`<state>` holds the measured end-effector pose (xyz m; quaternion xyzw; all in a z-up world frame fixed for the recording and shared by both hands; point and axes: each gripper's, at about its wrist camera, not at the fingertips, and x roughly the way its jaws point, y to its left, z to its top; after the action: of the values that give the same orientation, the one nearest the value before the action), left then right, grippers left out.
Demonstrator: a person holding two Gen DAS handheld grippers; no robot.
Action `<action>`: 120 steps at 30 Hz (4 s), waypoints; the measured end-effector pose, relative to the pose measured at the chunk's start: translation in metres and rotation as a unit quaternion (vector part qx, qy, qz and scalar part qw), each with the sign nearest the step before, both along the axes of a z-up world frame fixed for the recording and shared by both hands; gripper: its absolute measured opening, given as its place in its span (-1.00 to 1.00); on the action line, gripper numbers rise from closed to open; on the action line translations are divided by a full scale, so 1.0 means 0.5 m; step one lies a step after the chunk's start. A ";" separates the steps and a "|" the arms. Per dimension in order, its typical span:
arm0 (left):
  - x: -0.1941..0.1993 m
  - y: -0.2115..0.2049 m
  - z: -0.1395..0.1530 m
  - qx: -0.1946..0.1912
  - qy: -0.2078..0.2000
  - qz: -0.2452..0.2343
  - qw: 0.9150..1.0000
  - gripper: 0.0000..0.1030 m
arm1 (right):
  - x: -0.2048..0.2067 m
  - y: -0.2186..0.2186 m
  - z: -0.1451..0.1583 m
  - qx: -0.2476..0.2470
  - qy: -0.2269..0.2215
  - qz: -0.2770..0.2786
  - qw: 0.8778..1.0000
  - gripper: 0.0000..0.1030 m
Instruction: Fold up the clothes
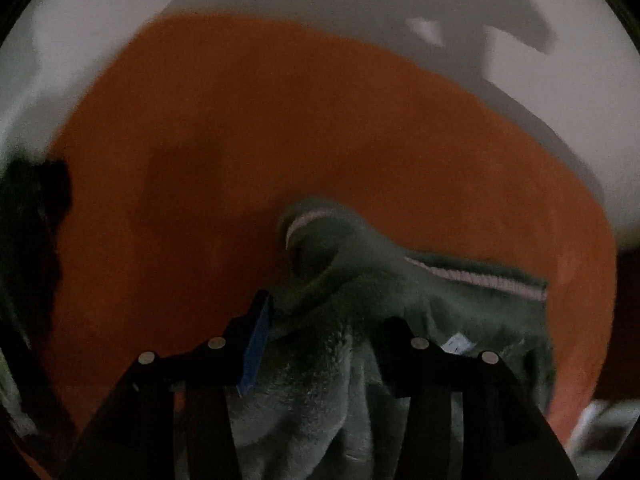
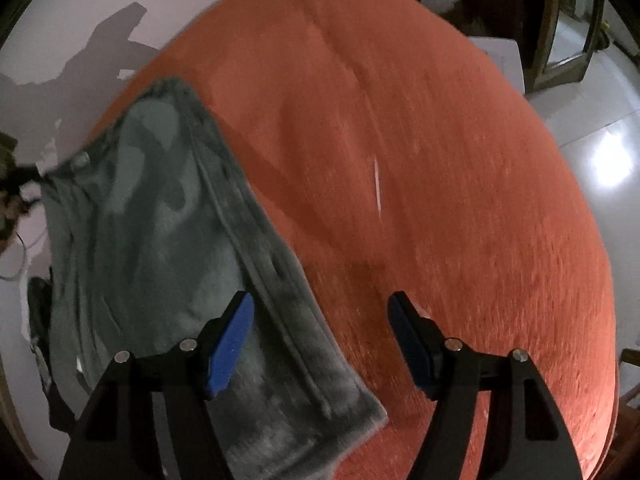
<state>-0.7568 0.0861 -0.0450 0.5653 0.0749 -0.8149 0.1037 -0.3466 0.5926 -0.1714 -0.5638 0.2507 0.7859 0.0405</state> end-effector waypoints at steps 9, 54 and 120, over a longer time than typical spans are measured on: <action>0.017 0.055 0.056 -0.100 -0.032 -0.103 0.989 -0.05 | -0.020 -0.031 0.008 -0.010 0.005 0.002 1.000 0.36; 1.122 -0.125 -0.225 0.108 -0.014 0.054 0.993 0.08 | -0.032 -0.883 0.057 0.005 0.108 0.465 0.879 0.36; 1.311 0.353 -0.223 -0.304 0.180 -0.303 0.885 -0.70 | -0.051 -0.941 0.089 0.071 0.061 0.454 0.886 -1.00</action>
<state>-0.1011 0.2626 -0.1565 0.3446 -0.3340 -0.8773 0.0031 -0.3724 0.1222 -0.1269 -0.5623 -0.0873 0.7672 -0.2958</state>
